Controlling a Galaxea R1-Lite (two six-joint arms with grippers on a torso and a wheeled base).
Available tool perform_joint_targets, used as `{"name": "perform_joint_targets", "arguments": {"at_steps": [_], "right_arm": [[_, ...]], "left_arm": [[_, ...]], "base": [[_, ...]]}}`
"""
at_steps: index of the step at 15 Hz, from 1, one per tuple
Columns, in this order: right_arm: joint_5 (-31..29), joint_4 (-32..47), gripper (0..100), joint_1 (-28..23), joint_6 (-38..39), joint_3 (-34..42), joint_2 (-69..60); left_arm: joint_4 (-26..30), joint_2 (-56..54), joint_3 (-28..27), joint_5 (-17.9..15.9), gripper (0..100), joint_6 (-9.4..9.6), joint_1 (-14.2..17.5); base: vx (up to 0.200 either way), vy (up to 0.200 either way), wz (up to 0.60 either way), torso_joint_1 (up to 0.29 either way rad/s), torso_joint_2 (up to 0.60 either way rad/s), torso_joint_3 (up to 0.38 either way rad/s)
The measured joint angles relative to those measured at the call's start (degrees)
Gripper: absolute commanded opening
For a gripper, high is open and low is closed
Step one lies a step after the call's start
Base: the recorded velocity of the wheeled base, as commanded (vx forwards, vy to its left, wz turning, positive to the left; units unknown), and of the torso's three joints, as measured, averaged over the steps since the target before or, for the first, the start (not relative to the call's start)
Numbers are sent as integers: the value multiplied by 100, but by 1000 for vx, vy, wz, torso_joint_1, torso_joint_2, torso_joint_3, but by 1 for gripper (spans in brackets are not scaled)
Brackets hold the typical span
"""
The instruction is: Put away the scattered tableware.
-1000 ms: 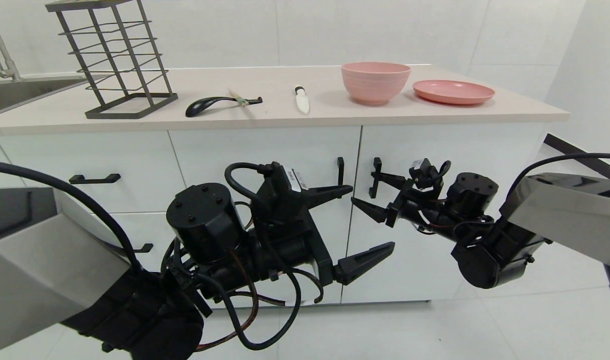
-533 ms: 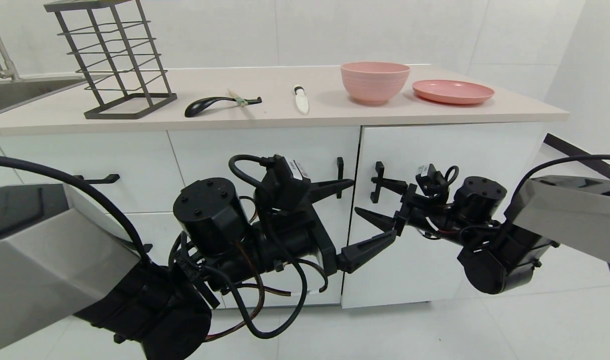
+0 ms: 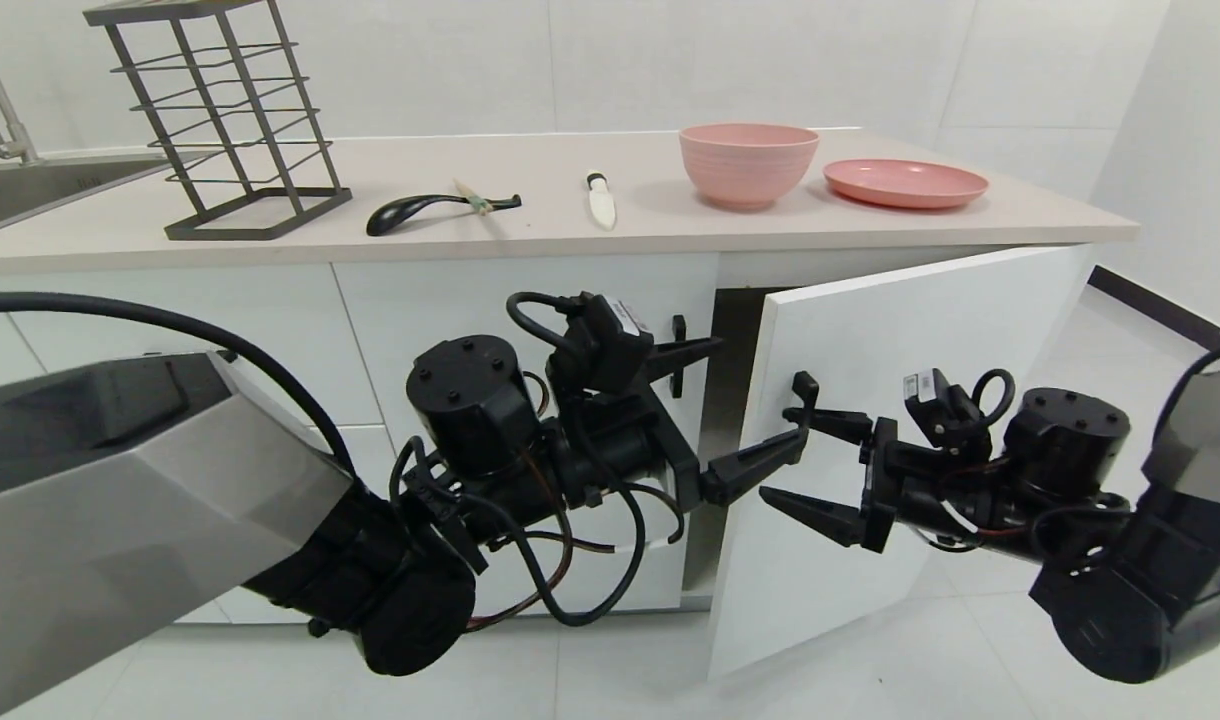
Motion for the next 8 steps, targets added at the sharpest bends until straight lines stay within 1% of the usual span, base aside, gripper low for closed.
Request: {"name": "perform_joint_targets", "arguments": {"at_steps": [3,4,7,8], "right_arm": [[57,27,100,-18,-107,452,-380],[66,30,100,-18,-115,505,-439],[96,33,100,-22,-123,544,-507],[106,27,100,-28,-128,544,-507]], "left_arm": [[562,286,-731,134,100,27,87],[723,374,-987,151,100,27,89],[1339,807,-2037,151,100,24,50],[1435,972,-2324,137,100,10,15]], "base": [[0,0,0,0,0,0],[0,0,0,0,0,0],[0,0,0,0,0,0],[0,0,0,0,0,0]]}}
